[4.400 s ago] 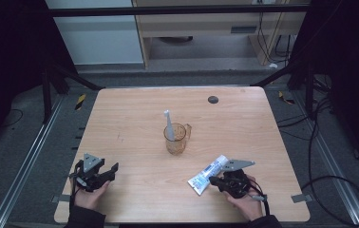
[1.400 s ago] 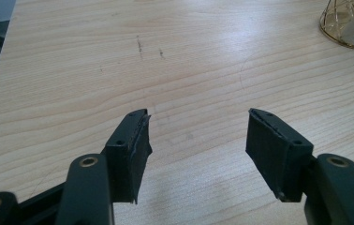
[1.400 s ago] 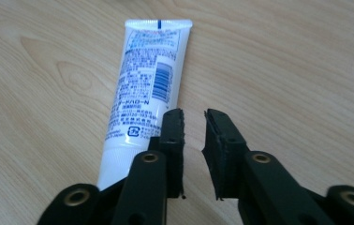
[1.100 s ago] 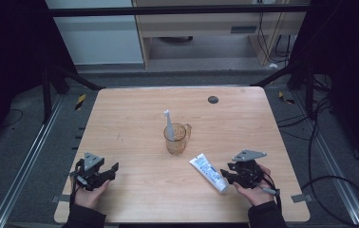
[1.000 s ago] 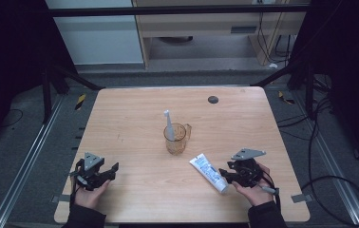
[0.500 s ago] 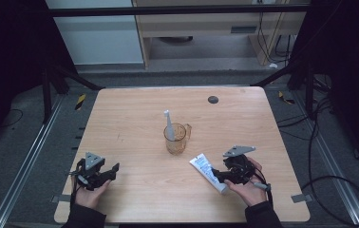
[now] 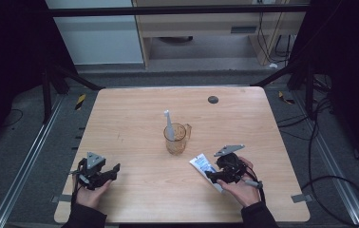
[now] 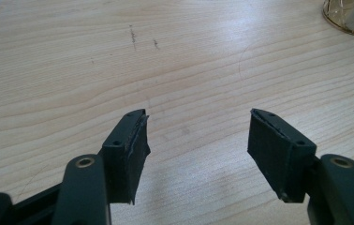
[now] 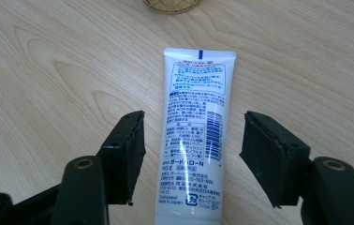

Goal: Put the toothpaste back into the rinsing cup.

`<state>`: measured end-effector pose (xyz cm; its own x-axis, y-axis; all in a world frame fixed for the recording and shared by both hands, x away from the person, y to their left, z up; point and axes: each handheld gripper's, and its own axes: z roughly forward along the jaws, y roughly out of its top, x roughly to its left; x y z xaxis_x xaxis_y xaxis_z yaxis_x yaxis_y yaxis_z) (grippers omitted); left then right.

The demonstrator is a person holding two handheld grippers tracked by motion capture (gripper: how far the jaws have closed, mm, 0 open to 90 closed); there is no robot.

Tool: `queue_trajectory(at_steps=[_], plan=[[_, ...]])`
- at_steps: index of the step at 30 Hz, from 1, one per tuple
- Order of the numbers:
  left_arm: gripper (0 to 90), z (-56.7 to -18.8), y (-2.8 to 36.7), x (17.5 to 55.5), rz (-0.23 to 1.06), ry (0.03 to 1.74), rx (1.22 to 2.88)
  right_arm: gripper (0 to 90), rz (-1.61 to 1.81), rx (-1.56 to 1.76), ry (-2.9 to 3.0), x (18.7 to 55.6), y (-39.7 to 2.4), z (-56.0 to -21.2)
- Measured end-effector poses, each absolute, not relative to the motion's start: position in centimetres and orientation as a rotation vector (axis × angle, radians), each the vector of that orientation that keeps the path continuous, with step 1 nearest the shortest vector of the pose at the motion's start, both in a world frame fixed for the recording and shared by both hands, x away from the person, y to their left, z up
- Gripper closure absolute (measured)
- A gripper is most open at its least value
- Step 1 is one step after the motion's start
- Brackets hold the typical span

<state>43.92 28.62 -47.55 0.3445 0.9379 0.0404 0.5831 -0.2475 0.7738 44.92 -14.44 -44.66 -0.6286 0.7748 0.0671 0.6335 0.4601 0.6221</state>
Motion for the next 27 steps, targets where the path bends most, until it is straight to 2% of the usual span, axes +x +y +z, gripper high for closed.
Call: queue_trajectory(at_steps=[27], plan=[[37.0, -47.6, 28.7, 44.0, 0.672, 1.328, 1.952, 38.3, 0.746, 1.3, 2.562, 46.9, -12.6, -46.7]])
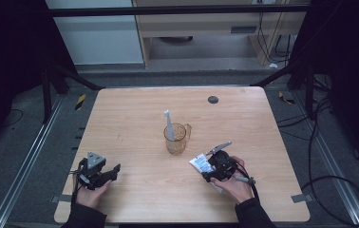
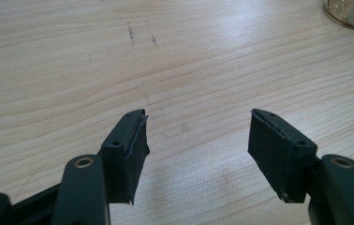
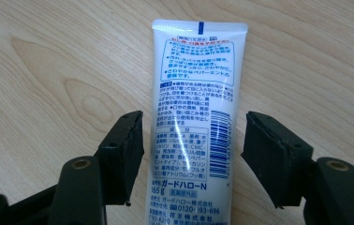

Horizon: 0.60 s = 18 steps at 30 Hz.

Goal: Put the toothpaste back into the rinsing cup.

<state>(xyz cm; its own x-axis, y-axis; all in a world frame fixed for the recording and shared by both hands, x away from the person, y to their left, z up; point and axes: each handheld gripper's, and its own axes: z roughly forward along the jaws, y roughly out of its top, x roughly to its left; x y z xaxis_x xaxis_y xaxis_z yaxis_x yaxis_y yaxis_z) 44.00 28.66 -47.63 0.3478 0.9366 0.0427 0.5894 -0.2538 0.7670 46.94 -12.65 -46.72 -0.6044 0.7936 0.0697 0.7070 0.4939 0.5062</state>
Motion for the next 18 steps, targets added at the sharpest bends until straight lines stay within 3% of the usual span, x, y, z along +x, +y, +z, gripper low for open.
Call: queue_trajectory(at_steps=[18], plan=[[37.0, -47.69, 28.67, 44.05, 0.668, 1.329, 1.958, 41.4, 0.677, 1.298, 2.603, 47.93, -11.95, -47.76]])
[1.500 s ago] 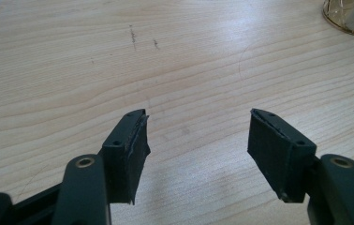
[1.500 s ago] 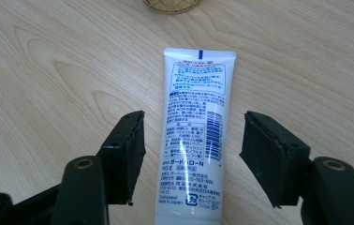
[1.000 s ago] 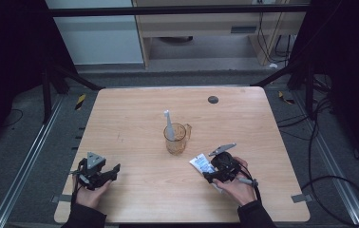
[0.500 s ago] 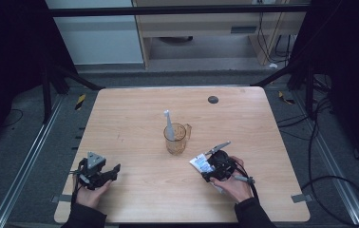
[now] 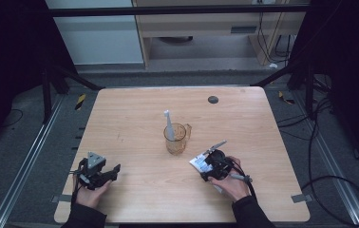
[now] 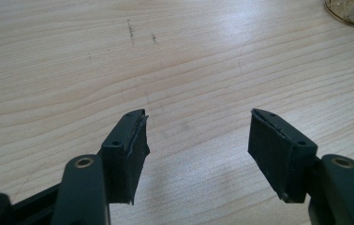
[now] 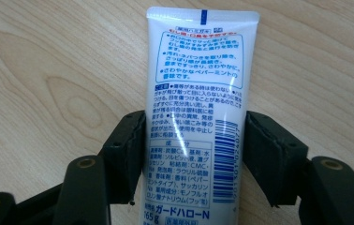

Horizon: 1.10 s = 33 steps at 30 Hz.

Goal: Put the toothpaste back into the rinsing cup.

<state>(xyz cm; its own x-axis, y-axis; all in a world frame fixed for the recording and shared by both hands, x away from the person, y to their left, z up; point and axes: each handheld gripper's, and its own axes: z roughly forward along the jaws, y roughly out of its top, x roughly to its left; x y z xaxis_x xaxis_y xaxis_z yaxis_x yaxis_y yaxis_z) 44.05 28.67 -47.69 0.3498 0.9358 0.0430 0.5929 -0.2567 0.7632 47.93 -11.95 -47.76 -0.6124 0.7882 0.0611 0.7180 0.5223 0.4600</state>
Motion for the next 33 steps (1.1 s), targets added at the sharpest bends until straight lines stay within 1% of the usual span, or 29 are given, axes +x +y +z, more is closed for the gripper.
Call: queue_trajectory(at_steps=[8, 15, 19, 27, 33], plan=[[37.0, -47.7, 28.7, 44.1, 0.666, 1.33, 1.96, 45.7, 0.649, 1.297, 2.606, 47.9, -11.8, -47.6], [37.1, -47.7, 28.7, 44.1, 0.667, 1.329, 1.964, 60.5, 0.657, 1.305, 2.611, 47.9, -12.0, -47.1], [37.0, -47.7, 28.7, 44.1, 0.665, 1.33, 1.964, 65.8, 0.665, 1.3, 2.61, 47.8, -12.1, -46.8], [37.0, -47.7, 28.7, 44.1, 0.665, 1.33, 1.962, 68.9, 0.711, 1.301, 2.612, 47.7, -12.5, -46.3], [37.0, -47.7, 28.6, 44.1, 0.664, 1.329, 1.962, 69.3, 0.831, 1.299, 2.545, 47.5, -13.1, -44.6]])
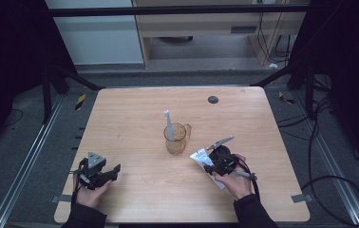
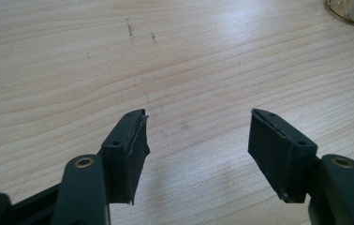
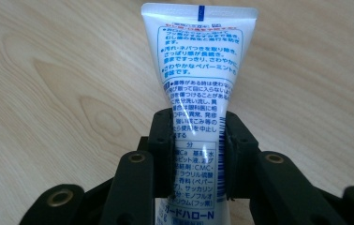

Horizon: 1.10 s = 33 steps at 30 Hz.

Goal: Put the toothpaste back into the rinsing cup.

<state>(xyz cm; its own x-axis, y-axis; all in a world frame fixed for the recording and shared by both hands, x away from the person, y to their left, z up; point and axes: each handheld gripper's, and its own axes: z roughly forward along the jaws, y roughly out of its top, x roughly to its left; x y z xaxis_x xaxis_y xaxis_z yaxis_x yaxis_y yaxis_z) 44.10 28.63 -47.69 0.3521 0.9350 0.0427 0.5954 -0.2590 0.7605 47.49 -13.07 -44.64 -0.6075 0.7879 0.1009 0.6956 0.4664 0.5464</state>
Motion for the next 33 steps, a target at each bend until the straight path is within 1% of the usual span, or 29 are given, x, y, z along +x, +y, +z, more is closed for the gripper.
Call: queue_trajectory(at_steps=[8, 15, 23, 33], plan=[[37.0, -47.7, 28.7, 44.1, 0.661, 1.333, 1.957, 69.5, 1.053, 1.279, 2.386, 47.7, -13.7, -41.8], [37.0, -47.7, 28.7, 44.1, 0.659, 1.335, 1.954, 69.4, 1.188, 1.255, 2.274, 48.2, -13.4, -39.6], [37.0, -47.8, 28.7, 44.2, 0.657, 1.336, 1.952, 69.3, 1.338, 1.238, 2.148, 49.4, -12.5, -38.0], [37.1, -47.8, 28.8, 44.2, 0.656, 1.338, 1.953, 69.3, 1.45, 1.208, 2.003, 51.4, -11.5, -36.9]])
